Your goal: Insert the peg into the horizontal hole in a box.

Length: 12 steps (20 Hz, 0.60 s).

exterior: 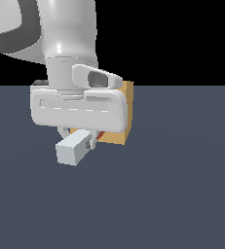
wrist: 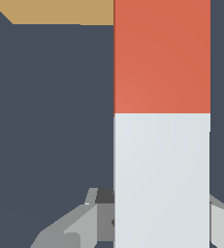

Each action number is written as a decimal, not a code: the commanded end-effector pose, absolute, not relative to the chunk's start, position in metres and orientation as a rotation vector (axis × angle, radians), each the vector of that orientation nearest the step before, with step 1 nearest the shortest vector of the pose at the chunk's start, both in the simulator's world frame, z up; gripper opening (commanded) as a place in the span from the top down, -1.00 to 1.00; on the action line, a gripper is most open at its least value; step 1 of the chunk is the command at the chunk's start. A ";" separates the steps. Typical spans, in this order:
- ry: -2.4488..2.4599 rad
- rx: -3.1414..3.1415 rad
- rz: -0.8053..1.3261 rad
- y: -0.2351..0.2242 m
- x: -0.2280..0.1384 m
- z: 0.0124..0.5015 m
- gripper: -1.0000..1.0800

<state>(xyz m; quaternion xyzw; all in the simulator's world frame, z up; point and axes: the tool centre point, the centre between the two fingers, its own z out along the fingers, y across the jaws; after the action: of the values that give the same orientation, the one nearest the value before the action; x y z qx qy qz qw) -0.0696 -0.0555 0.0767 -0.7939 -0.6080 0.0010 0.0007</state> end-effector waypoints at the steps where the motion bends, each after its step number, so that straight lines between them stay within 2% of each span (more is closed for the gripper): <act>1: -1.907 -2.497 0.000 -0.057 -0.069 0.078 1.00; 12: -1.905 -2.500 -0.002 -0.058 -0.067 0.079 1.00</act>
<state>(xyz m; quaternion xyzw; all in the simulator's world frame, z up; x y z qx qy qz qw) -0.0684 -0.0580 0.0774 -0.7954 -0.6061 0.0006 0.0003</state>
